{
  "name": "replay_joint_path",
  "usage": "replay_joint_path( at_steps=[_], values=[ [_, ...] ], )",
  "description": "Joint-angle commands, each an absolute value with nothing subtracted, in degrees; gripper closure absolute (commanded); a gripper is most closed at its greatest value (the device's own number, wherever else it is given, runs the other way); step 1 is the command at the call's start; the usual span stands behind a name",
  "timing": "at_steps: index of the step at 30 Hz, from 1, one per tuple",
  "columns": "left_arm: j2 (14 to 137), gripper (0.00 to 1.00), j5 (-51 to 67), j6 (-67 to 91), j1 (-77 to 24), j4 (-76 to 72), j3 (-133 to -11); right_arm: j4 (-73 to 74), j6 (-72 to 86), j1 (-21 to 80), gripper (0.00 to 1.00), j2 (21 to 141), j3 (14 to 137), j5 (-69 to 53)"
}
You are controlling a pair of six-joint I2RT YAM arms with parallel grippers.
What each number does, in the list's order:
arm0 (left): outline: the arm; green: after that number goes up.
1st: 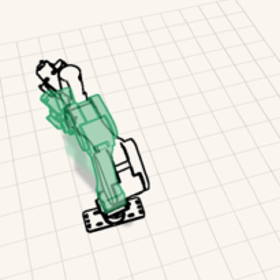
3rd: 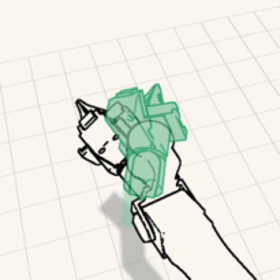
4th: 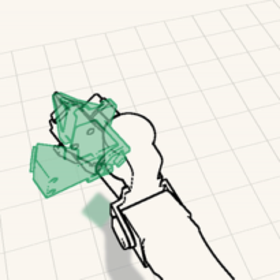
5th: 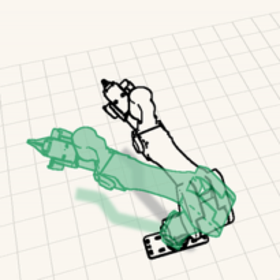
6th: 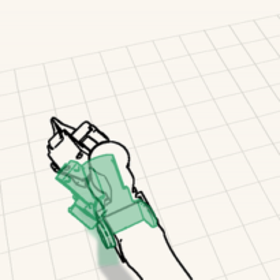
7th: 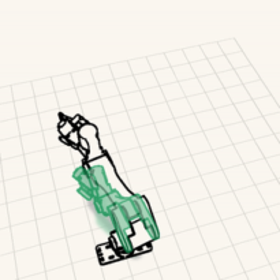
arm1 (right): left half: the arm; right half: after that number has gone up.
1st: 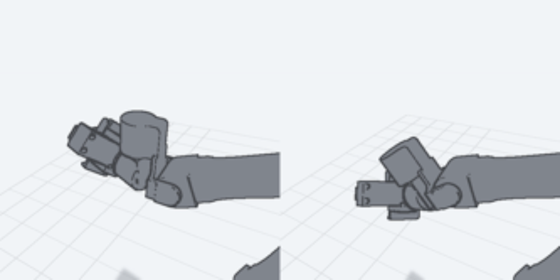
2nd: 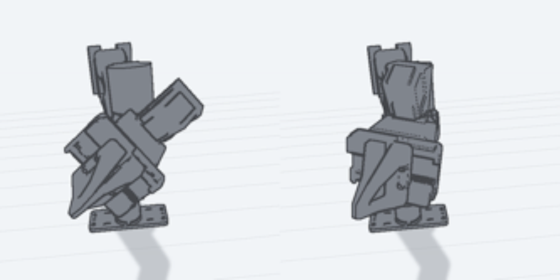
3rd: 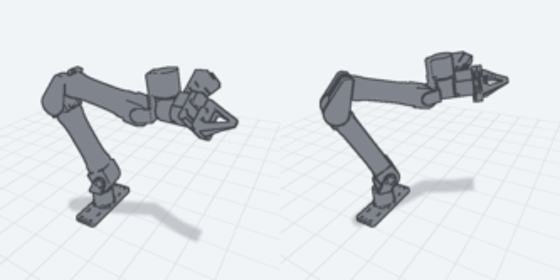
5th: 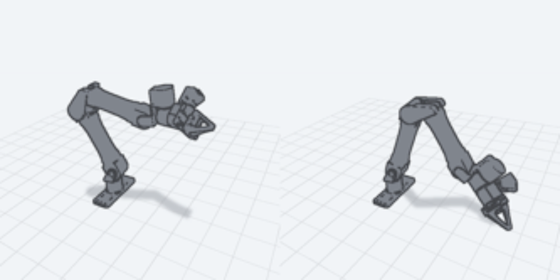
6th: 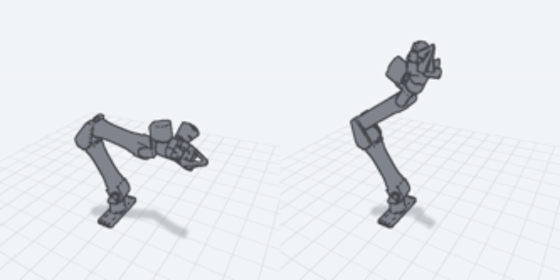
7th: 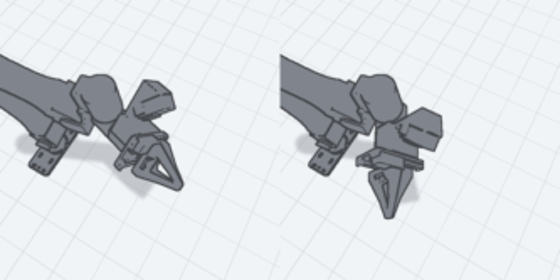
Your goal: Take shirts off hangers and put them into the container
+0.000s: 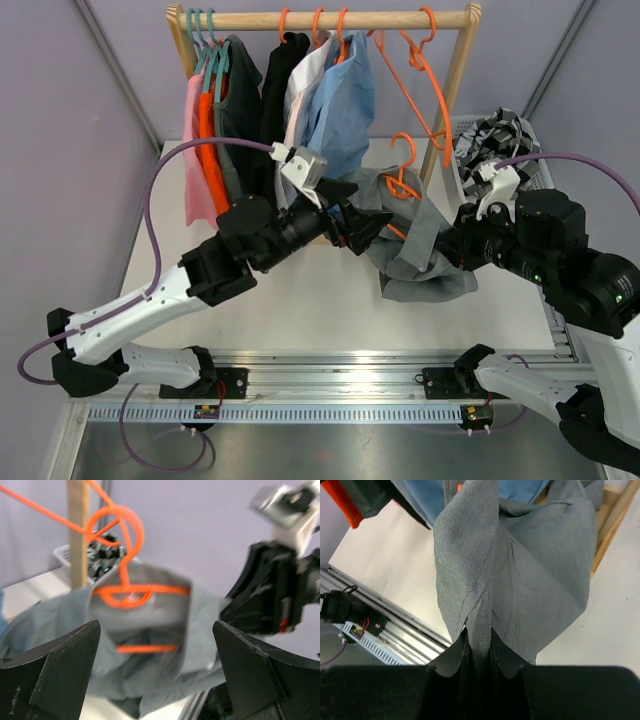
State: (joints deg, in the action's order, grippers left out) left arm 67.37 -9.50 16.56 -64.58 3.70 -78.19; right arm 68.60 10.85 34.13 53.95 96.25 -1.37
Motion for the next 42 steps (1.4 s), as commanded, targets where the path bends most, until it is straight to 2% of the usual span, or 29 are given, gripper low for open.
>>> replay_joint_path(
  at_steps=[1,7,13,26,37,39,42],
  values=[
    [69.87,0.01,-3.7,19.07,-64.86,-5.0,-82.35,65.57,11.78,34.1,1.0,53.0,95.63,-6.68],
    [74.53,0.01,1.75,24.51,-64.16,-6.42,-84.81,64.6,11.87,34.1,1.0,52.91,94.57,-7.47],
    [75.85,0.01,9.31,33.83,-58.1,-10.28,-81.31,64.34,12.04,34.1,1.0,52.82,94.31,-7.73],
    [79.62,0.01,12.57,36.83,-54.23,-13.71,-80.15,63.72,12.13,34.1,1.0,52.82,93.96,-8.79],
    [83.32,0.01,8.7,34.72,-53.35,-13.62,-80.68,62.67,12.22,34.1,1.0,52.38,93.34,-10.72],
    [83.76,0.05,8.79,34.54,-53.35,-13.88,-80.86,62.58,12.22,34.1,1.0,52.38,93.16,-10.64],
    [85.16,0.4,7.74,33.32,-53.35,-12.66,-82.09,62.4,12.22,34.1,1.0,52.29,92.99,-10.9]
  ],
)
